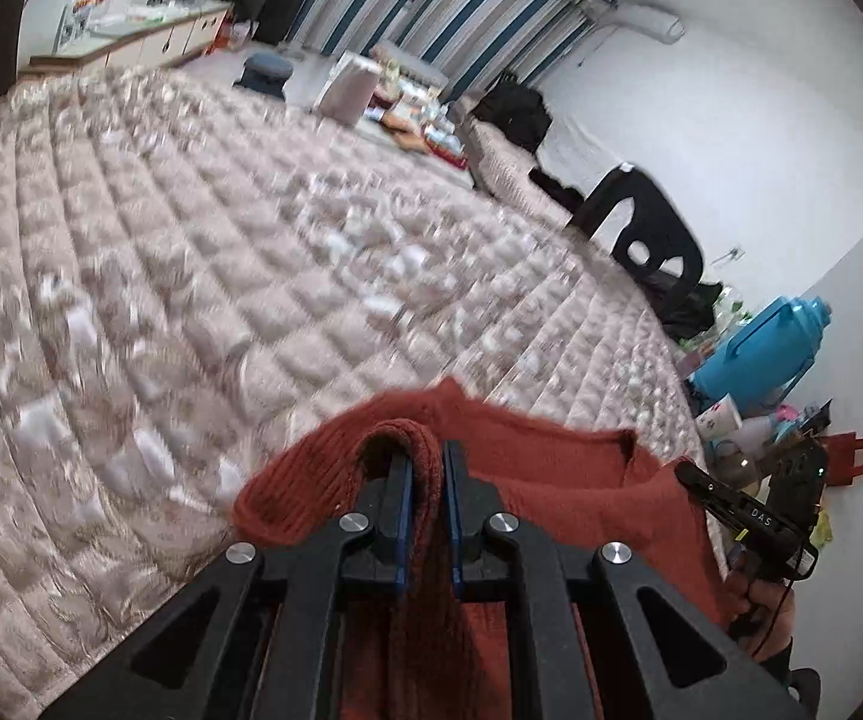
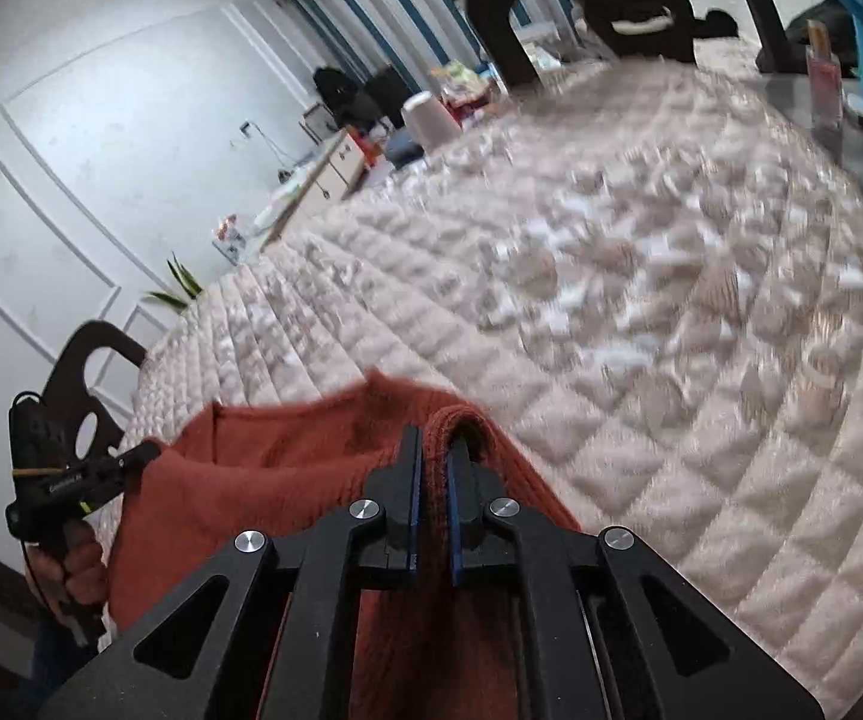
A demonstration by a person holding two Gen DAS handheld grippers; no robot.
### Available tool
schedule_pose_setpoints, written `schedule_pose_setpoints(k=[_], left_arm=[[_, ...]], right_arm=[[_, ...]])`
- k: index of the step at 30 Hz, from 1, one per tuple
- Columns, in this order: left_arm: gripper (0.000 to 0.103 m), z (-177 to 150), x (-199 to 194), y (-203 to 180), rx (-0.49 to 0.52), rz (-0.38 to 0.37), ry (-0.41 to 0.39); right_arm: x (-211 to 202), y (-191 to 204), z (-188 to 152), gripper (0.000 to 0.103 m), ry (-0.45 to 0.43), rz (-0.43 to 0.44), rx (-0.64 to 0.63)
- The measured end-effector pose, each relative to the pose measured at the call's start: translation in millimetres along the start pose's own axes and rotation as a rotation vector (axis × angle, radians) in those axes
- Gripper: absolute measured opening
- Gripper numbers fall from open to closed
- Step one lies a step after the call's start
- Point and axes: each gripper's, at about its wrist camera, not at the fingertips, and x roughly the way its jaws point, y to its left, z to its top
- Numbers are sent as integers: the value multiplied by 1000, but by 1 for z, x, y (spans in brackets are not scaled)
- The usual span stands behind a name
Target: Fold small clothes
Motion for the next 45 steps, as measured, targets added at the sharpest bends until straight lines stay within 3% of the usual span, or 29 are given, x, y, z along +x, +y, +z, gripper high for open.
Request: schedule_pose_setpoints(k=[5, 10, 15, 17, 20, 25, 29, 31, 32, 36, 38, 41, 45], left_arm=[[11, 18, -2, -2, 3, 3, -55], [13, 11, 33, 11, 5, 98, 42], [15, 9, 8, 12, -6, 109, -7], [15, 7, -10, 8, 12, 132, -57], [19, 2, -29, -6, 51, 144, -113], [22, -14, -13, -57, 217, 119, -80], [22, -18, 32, -70, 256, 197, 36], [22, -17, 51, -59, 262, 279, 64], [22, -15, 54, -52, 248, 268, 61], [22, -12, 34, -45, 212, 213, 20], [23, -11, 26, -44, 248, 241, -29], [26, -8, 35, -31, 217, 274, -9], [26, -14, 29, -28, 212, 257, -33]], right_arm=[[-4, 3, 20, 6, -72, -5, 10], [30, -8, 14, 7, 19, -110, 13], [5, 1, 12, 18, -36, -139, -24], [-13, 15, 11, 18, -85, -184, -85], [-31, 35, 4, 18, -124, -153, -143], [1, 79, -8, 18, -34, -158, -264], [43, 95, -7, 18, 88, -184, -281], [64, 93, -8, 18, 160, -222, -274], [68, 91, -8, 18, 164, -232, -275], [51, 77, 0, 18, 86, -177, -195], [36, 76, -1, 18, 26, -192, -224], [40, 51, 1, 18, 55, -263, -157], [33, 38, 0, 16, 17, -225, -93]])
